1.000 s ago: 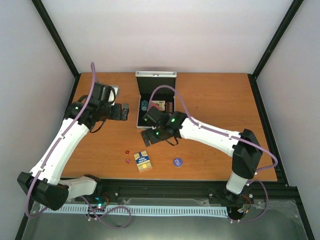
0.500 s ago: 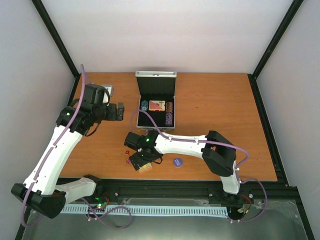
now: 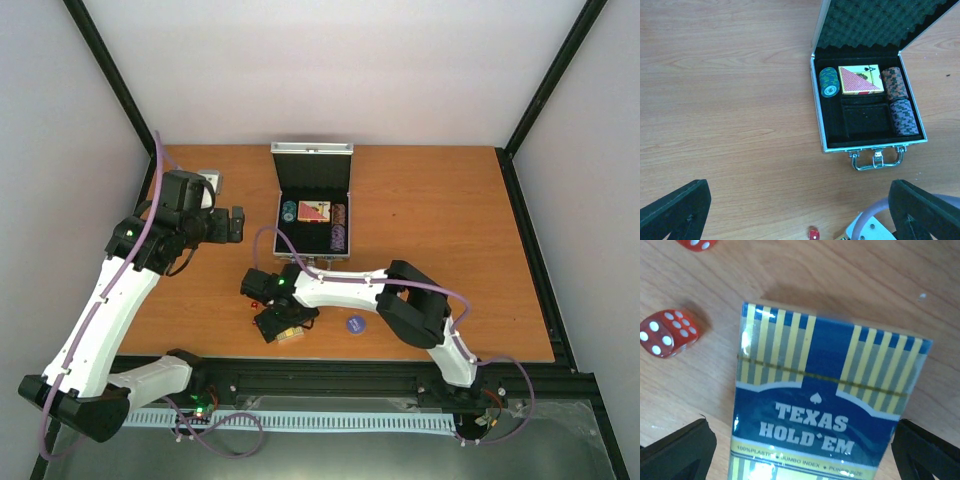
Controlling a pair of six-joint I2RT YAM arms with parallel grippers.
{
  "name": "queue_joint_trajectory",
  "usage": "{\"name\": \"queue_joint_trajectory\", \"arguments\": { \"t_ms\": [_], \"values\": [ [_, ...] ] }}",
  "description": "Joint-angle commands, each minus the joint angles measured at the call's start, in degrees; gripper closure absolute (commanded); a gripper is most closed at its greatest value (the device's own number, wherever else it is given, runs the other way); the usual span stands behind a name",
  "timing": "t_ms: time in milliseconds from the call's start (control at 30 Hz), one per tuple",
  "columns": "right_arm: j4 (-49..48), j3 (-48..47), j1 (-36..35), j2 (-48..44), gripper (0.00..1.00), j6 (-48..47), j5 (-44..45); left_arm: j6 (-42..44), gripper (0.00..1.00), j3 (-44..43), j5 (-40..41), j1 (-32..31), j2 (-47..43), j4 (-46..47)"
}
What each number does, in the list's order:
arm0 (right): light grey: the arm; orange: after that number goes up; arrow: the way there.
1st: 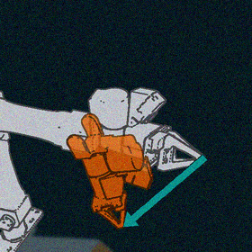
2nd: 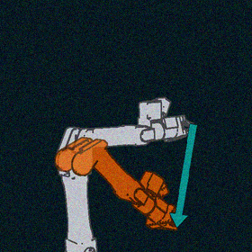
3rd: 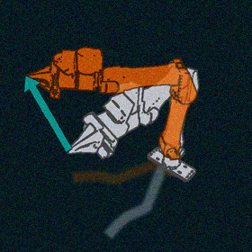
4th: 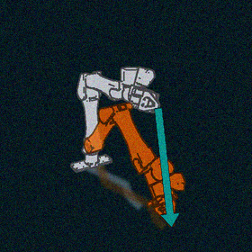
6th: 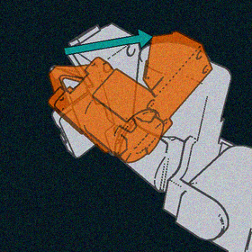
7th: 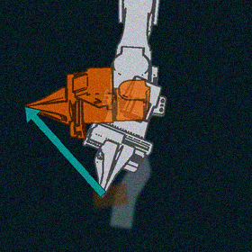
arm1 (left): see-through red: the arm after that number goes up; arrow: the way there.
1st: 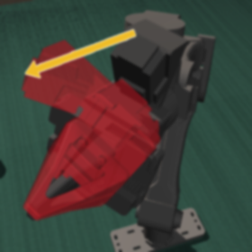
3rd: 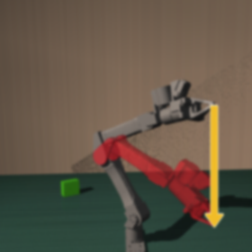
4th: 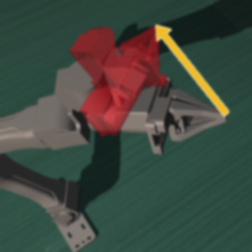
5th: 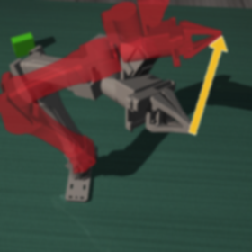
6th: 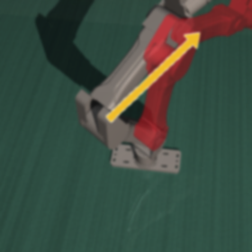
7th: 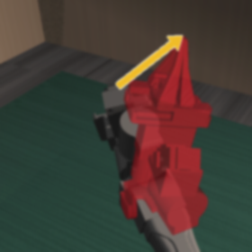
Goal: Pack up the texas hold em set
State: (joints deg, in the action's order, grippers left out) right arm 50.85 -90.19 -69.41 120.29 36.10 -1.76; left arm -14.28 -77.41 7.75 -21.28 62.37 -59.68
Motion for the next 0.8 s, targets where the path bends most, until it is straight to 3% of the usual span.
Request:
{"name": "queue_joint_trajectory", "arguments": {
  "t_ms": [0, 133, 433, 533, 667, 767],
  "values": [
    [2.2, -3.1, -0.2, 1.9, 0.03, 0.4, 1.8, 0.9, 0.0, -2.1, 0.2, -0.3, -0.7, -0.5],
    [4.1, -4.2, -0.1, 3.4, 0.06, 0.9, 3.5, 1.1, 0.0, -1.6, -0.1, -0.3, -0.9, -0.4],
    [5.5, -3.2, -0.1, 4.3, 0.22, 2.3, 4.8, 1.5, 0.0, -0.6, -0.3, -0.3, -1.2, -0.2],
    [5.9, -2.9, -0.1, 4.4, 0.36, 2.7, 5.1, 1.5, 0.0, -0.2, -0.4, -0.2, -1.3, -0.1],
    [7.6, -3.5, -0.1, 3.8, 0.63, 3.3, 7.6, 1.7, 0.0, 0.0, -0.4, -0.3, -1.4, -0.1],
    [9.0, -4.2, 0.2, 2.7, 0.73, 3.5, 8.8, 1.7, 0.0, 0.0, -0.5, -0.2, -1.6, 0.0]
  ]
}}
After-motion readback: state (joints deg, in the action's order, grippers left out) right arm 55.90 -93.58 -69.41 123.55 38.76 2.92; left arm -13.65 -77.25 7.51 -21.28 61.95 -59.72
